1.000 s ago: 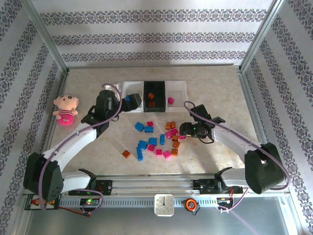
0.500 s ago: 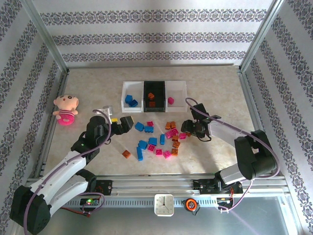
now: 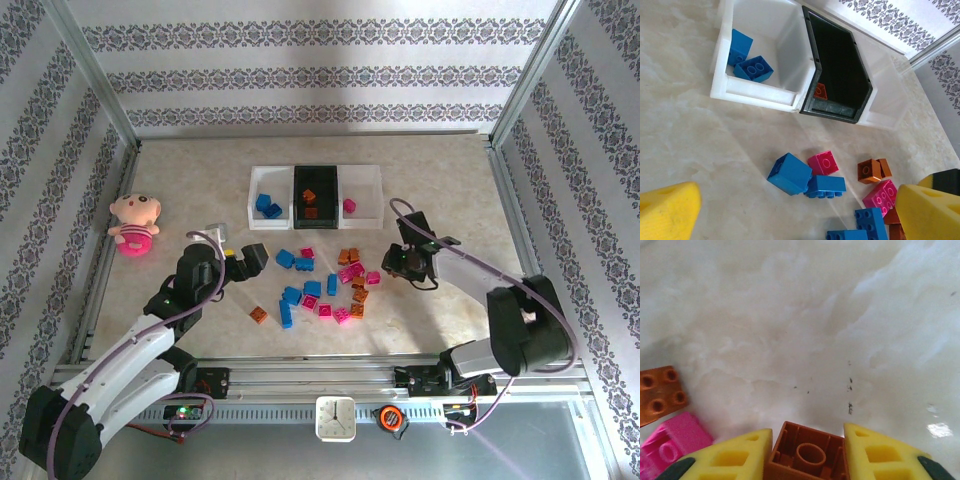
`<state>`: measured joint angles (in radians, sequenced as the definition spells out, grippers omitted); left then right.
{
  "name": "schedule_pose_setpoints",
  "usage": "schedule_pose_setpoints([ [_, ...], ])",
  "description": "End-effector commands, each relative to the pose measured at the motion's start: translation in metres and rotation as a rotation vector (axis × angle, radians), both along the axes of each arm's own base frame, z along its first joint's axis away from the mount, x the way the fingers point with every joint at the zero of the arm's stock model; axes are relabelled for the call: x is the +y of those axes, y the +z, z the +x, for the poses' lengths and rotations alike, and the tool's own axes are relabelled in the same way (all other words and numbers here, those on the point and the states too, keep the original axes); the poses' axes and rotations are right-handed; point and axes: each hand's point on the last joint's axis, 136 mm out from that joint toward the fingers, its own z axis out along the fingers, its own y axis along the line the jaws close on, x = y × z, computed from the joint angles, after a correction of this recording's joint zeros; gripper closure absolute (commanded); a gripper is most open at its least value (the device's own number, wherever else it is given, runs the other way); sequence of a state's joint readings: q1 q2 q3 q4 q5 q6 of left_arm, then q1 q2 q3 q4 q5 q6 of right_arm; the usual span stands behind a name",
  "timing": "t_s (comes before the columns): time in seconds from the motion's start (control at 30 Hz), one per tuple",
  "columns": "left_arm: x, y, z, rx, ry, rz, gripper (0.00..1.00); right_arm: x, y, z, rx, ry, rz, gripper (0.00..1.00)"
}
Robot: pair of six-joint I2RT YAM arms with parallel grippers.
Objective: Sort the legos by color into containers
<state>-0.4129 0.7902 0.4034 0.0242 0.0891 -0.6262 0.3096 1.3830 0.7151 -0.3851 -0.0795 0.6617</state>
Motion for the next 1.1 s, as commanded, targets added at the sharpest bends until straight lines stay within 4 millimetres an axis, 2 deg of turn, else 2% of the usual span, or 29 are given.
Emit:
schedule_pose_setpoints([
  [0.0,0.007,-0.016,-0.008,0.037,0.016,0.047,0.01,0.016,0.046,0.012,-0.115,0.114,0.016,0.74],
  [0.07,0.009,-0.021,-0.012,0.05,0.02,0.052,0.01,0.044,0.072,0.023,-0.181,0.22,0.04,0.74],
  [0.13,0.011,-0.028,-0.016,0.067,0.024,0.049,0.01,0.083,0.095,0.036,-0.243,0.347,0.038,0.74],
  [0.2,0.01,-0.033,-0.02,0.082,0.023,0.034,0.01,0.114,0.107,0.051,-0.284,0.431,0.003,0.74],
  [0.3,0.008,-0.036,-0.025,0.108,0.003,0.028,0.01,0.15,0.111,0.084,-0.319,0.468,0.01,0.74],
  [0.47,0.008,-0.045,-0.034,0.167,-0.023,0.052,0.01,0.185,0.099,0.142,-0.348,0.477,0.002,0.74],
  [0.6,0.006,-0.052,-0.039,0.199,-0.034,0.048,0.01,0.195,0.083,0.178,-0.339,0.459,-0.056,0.74],
  [0.7,0.005,-0.056,-0.042,0.216,-0.041,0.04,0.01,0.194,0.068,0.194,-0.315,0.428,-0.102,0.73],
  [0.77,0.003,-0.059,-0.044,0.227,-0.053,0.035,0.01,0.19,0.059,0.202,-0.299,0.399,-0.124,0.68],
  [0.83,0.002,-0.06,-0.046,0.24,-0.061,0.035,0.0,0.188,0.055,0.207,-0.292,0.385,-0.13,0.58],
  [0.93,0.001,-0.066,-0.05,0.277,-0.072,0.042,0.0,0.189,0.061,0.208,-0.304,0.378,-0.125,0.41],
  [1.07,0.001,-0.079,-0.062,0.369,-0.078,0.064,0.04,0.186,0.084,0.199,-0.347,0.374,-0.099,0.36],
])
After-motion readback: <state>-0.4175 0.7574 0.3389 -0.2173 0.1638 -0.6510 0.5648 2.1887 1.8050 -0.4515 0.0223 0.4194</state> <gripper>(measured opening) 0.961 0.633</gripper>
